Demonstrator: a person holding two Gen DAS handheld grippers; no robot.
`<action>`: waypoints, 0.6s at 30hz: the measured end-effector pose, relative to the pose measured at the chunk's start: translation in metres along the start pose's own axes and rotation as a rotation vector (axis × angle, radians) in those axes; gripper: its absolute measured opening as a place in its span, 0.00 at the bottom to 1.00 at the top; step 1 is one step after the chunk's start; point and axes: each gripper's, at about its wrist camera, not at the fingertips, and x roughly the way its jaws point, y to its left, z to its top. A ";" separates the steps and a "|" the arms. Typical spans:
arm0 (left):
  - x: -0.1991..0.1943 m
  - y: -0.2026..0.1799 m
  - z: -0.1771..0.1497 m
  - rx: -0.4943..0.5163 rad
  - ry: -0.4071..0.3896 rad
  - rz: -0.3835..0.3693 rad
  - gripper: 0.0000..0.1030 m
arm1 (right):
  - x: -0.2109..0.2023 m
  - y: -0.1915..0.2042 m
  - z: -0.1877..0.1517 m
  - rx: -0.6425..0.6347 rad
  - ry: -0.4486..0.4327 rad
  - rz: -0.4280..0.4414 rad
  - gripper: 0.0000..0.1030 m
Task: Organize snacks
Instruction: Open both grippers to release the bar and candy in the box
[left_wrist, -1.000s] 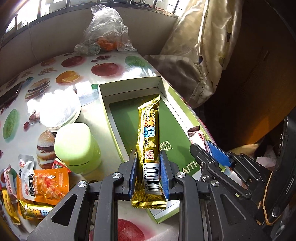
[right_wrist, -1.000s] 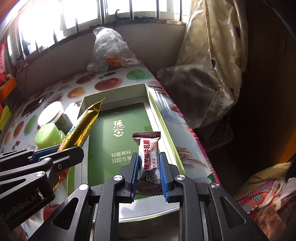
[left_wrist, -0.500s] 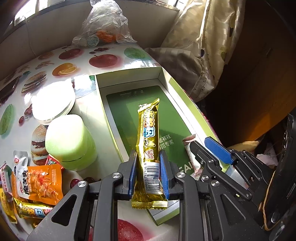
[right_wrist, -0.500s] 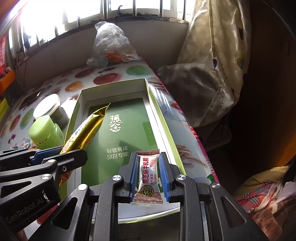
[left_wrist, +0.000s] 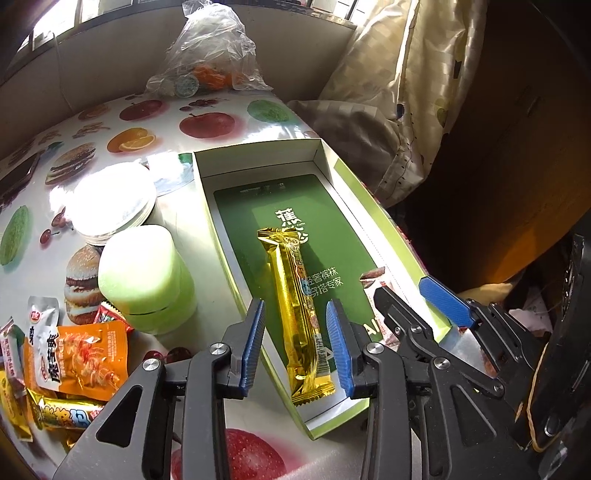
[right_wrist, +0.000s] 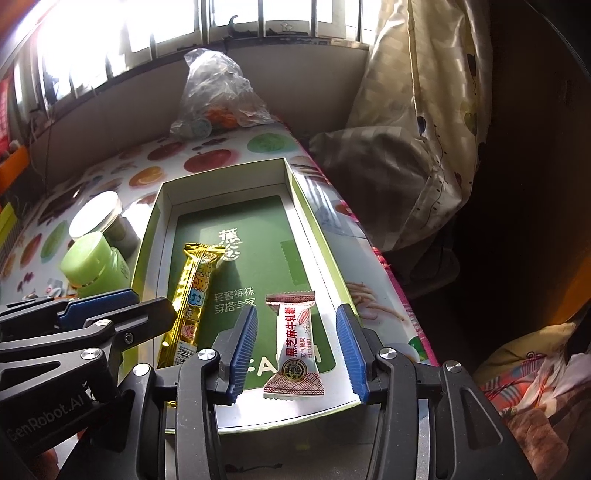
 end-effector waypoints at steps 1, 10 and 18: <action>-0.002 0.001 0.000 -0.003 -0.002 0.000 0.35 | -0.001 -0.001 0.000 0.003 -0.002 0.000 0.43; -0.034 0.005 -0.012 0.000 -0.071 0.015 0.43 | -0.023 0.002 -0.001 0.023 -0.043 -0.006 0.46; -0.067 0.016 -0.030 0.003 -0.138 0.076 0.44 | -0.044 0.014 -0.009 0.024 -0.075 0.018 0.49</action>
